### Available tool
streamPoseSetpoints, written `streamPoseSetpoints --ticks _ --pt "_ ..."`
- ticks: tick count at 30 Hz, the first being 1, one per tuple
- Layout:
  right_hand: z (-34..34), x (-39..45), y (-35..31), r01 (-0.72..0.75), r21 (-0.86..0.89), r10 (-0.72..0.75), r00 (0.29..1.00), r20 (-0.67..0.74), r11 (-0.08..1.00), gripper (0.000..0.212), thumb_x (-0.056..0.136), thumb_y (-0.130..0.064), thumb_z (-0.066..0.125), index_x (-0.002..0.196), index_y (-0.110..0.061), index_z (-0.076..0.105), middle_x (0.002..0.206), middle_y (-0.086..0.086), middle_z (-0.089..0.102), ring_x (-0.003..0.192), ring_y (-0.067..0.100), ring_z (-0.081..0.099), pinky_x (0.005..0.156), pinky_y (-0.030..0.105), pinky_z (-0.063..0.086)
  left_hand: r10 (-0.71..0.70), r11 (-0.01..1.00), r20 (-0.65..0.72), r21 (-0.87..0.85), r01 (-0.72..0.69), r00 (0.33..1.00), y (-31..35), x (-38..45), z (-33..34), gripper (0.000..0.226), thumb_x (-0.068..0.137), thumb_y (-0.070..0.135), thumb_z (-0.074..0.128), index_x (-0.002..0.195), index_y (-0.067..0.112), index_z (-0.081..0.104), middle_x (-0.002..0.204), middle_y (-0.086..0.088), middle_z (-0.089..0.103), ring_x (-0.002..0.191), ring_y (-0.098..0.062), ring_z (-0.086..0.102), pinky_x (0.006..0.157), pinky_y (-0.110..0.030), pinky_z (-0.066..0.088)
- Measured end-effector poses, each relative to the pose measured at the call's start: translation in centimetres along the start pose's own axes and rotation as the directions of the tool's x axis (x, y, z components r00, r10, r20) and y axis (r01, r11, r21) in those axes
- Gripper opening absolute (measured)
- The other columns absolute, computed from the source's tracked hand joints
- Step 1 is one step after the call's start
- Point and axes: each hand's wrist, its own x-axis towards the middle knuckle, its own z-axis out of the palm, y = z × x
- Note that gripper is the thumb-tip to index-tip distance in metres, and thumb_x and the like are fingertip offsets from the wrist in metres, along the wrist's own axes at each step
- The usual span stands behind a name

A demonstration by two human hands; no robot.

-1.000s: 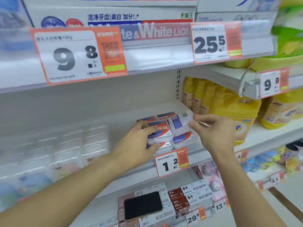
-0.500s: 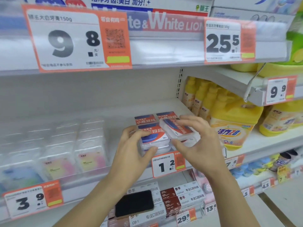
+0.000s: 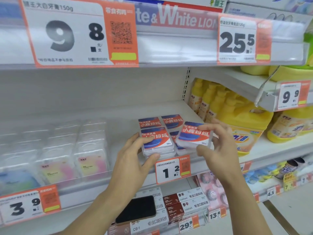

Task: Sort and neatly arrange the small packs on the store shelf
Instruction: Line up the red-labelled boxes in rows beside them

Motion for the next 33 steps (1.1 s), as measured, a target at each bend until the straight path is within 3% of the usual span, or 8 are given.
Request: streamPoseSetpoints --ticks 4,8,11,13,15,17,26,33 --pt "0.2 0.1 0.6 -0.035 0.034 0.033 0.998 0.051 0.999 0.054 0.060 -0.002 0.053 0.096 -0.037 0.071 0.143 -0.014 0.048 0.137 -0.005 0.036 0.111 0.030 0.035 0.033 0.999 -0.007 0.011 -0.032 0.999 0.5 -0.3 -0.1 0.038 0.080 0.031 0.074 0.113 0.038 0.056 0.119 0.025 0.054 0.101 0.026 0.046 0.074 0.006 0.037" --pt "0.5 0.0 1.4 -0.059 -0.068 0.064 0.995 0.081 0.996 0.064 0.079 0.016 0.044 0.106 -0.036 0.071 0.154 -0.005 0.040 0.143 0.001 0.030 0.116 0.035 0.032 0.029 0.988 -0.006 0.151 -0.028 1.000 0.6 -0.6 0.3 0.049 0.085 0.038 0.067 0.132 0.034 0.055 0.136 0.019 0.051 0.105 0.005 0.052 0.080 0.002 0.037" --pt "0.6 0.2 1.4 -0.066 -0.108 0.073 0.995 0.064 0.992 0.055 0.083 0.014 0.047 0.109 -0.029 0.068 0.145 -0.005 0.048 0.136 0.007 0.042 0.097 0.006 0.037 0.037 0.986 -0.028 0.161 -0.032 0.999 0.7 -0.7 0.8 0.051 0.088 0.038 0.065 0.137 0.035 0.051 0.142 0.017 0.045 0.110 0.005 0.045 0.088 0.000 0.035" --pt "0.6 0.3 1.5 -0.073 -0.116 0.087 0.989 0.122 0.991 0.055 0.081 0.013 0.054 0.113 -0.030 0.067 0.142 -0.008 0.050 0.129 0.004 0.046 0.088 0.000 0.038 0.021 0.982 -0.033 0.186 -0.015 0.999 0.9 -1.2 1.2 0.052 0.090 0.039 0.060 0.140 0.038 0.046 0.144 0.016 0.042 0.114 0.003 0.045 0.092 -0.010 0.044" --pt "0.4 0.3 1.8 -0.034 -0.103 0.053 0.981 0.187 0.994 0.056 0.079 0.010 0.063 0.115 -0.033 0.067 0.142 -0.010 0.050 0.133 0.001 0.045 0.104 0.017 0.041 0.012 0.976 -0.052 0.219 0.000 0.999 1.1 -1.6 1.6 0.053 0.091 0.042 0.056 0.142 0.041 0.042 0.147 0.015 0.040 0.122 -0.006 0.048 0.091 -0.027 0.052" --pt "0.3 0.2 1.9 -0.019 -0.103 0.041 0.976 0.215 0.995 0.052 0.079 0.001 0.072 0.116 -0.035 0.066 0.139 -0.010 0.050 0.137 0.001 0.042 0.112 0.033 0.040 0.011 0.977 -0.066 0.212 0.003 0.998 1.1 -1.7 1.8 0.051 0.092 0.041 0.057 0.141 0.041 0.042 0.147 0.016 0.041 0.124 -0.006 0.047 0.091 -0.027 0.052" --pt "-0.5 0.3 2.1 0.012 -0.188 0.032 0.972 0.232 0.982 0.046 0.077 -0.027 0.084 0.118 -0.037 0.065 0.127 -0.014 0.063 0.119 0.007 0.060 0.100 0.040 0.052 -0.026 0.991 -0.026 0.128 0.029 0.999 1.2 -1.4 1.9 0.043 0.092 0.031 0.059 0.132 0.036 0.045 0.134 0.014 0.050 0.113 0.000 0.048 0.070 0.005 0.037" --pt "-0.4 0.1 1.9 -0.012 -0.244 0.076 0.964 0.255 0.970 0.044 0.081 -0.032 0.080 0.118 -0.043 0.059 0.123 -0.016 0.064 0.112 0.013 0.063 0.093 0.041 0.055 -0.091 0.991 -0.015 0.092 0.092 0.996 1.4 -1.4 1.9 0.044 0.093 0.026 0.059 0.133 0.039 0.044 0.137 0.014 0.050 0.114 -0.002 0.047 0.063 0.007 0.036"
